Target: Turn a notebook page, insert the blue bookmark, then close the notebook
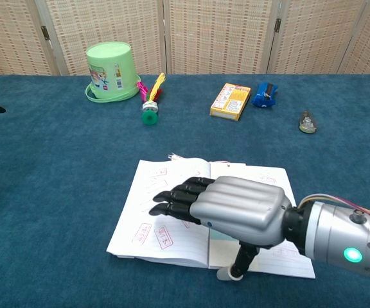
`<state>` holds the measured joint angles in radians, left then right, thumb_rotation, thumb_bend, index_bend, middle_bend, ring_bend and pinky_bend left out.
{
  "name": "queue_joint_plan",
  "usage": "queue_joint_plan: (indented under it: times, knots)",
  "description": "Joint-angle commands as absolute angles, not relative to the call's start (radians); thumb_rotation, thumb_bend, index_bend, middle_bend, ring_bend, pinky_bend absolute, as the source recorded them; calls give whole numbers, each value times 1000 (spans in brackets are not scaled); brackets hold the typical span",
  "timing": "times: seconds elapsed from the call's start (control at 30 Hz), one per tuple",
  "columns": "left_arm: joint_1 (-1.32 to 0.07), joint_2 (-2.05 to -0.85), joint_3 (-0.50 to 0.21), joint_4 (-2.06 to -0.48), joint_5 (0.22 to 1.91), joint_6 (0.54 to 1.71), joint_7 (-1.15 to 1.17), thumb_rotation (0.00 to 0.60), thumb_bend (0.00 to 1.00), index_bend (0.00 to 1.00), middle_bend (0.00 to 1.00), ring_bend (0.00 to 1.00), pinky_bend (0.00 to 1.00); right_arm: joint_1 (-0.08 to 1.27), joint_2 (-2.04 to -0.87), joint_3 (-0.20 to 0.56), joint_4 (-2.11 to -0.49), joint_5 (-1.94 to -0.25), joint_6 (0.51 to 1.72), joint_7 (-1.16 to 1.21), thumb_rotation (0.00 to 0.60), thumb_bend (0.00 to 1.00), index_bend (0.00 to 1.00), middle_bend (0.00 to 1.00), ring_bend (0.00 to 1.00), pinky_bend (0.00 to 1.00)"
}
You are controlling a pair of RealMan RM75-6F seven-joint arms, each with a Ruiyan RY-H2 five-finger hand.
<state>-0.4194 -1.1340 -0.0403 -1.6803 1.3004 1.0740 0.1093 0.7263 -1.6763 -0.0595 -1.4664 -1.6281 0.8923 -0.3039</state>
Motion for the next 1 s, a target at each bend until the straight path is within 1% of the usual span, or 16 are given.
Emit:
queue_joint_plan:
  times: [0.03,0.17,0.27,0.47,0.67,0.8,1.0]
  knots:
    - [-419,-1134,-40,-1679,1303,1074,108,600,225,8,0,36,157,724,-1671,-63,-1472,-1632,898,-306,600,72,0,0,0,0]
    - [-418,-1130,-42,-1678,1308,1079,102,600,225,8,0,36,157,717,-1642,-70,-1501,-1651,924,-311,600,72,0,0,0,0]
    - [-415,-1128,-45,-1676,1318,1091,97,600,225,8,0,36,157,704,-1595,-74,-1534,-1674,968,-322,600,72,0,0,0,0]
    - [-410,-1135,-46,-1661,1359,1121,82,600,225,15,0,36,157,659,-1461,-68,-1609,-1681,1063,-363,600,72,0,0,0,0]
    - [-422,-1165,-35,-1601,1474,1154,16,600,225,62,0,43,157,605,-1330,-76,-1669,-1671,1130,-385,600,81,0,0,0,0]
    - [-431,-1189,-31,-1558,1541,1186,-14,600,225,98,0,50,157,561,-1262,-87,-1681,-1662,1176,-374,600,85,0,0,0,0]
    - [-441,-1214,-30,-1530,1597,1223,-35,600,226,120,0,50,157,520,-1214,-100,-1658,-1677,1217,-334,600,99,0,0,0,0]
